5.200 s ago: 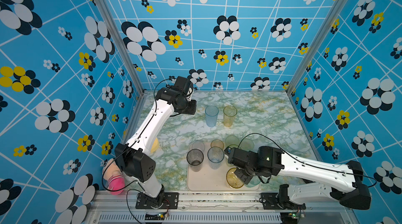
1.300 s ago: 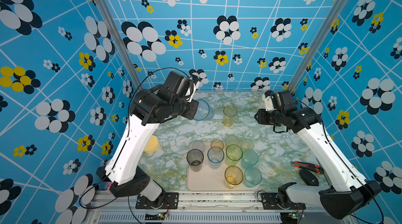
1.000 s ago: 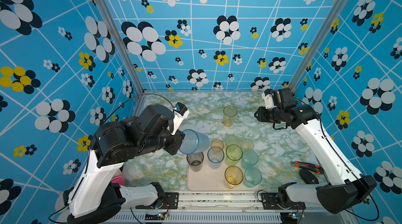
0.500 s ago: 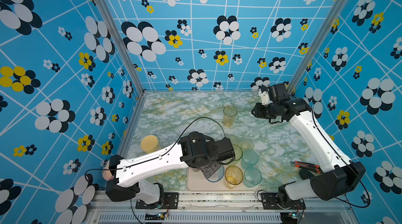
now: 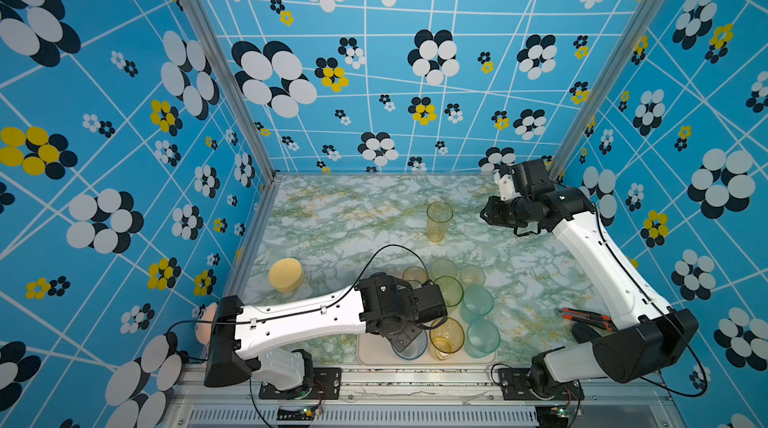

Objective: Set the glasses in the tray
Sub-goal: 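Carry the blue textured cup over the tray edge nearest the robot, then lower the blue cup onto the tray, open left gripper while right reaches yellow cup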

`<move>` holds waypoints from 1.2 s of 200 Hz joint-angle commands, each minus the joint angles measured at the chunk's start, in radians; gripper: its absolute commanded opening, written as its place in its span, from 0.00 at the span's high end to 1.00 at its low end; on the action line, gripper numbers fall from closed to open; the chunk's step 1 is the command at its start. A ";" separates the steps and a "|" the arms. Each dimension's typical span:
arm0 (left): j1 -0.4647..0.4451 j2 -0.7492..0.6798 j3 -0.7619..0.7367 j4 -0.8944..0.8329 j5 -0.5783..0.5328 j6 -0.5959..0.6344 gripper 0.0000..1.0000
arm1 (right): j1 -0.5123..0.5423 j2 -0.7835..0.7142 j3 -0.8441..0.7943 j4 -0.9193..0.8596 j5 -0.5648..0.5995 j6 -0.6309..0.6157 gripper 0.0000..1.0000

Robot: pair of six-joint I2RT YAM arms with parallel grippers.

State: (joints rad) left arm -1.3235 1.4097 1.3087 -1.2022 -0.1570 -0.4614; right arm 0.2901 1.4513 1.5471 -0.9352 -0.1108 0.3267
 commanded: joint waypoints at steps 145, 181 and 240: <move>0.079 0.054 -0.088 0.110 0.051 0.043 0.85 | -0.003 0.025 0.028 -0.057 -0.008 -0.009 0.71; 0.095 0.055 -0.086 0.105 0.058 0.048 0.77 | -0.003 0.043 0.036 -0.059 -0.015 -0.011 0.71; 0.099 0.046 -0.008 0.056 0.056 0.068 0.61 | -0.003 0.076 0.047 -0.062 -0.034 -0.015 0.71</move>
State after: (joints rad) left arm -1.2304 1.4525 1.2396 -1.1019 -0.1078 -0.4171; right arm 0.2901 1.5047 1.5631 -0.9695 -0.1188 0.3252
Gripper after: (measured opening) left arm 0.380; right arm 0.293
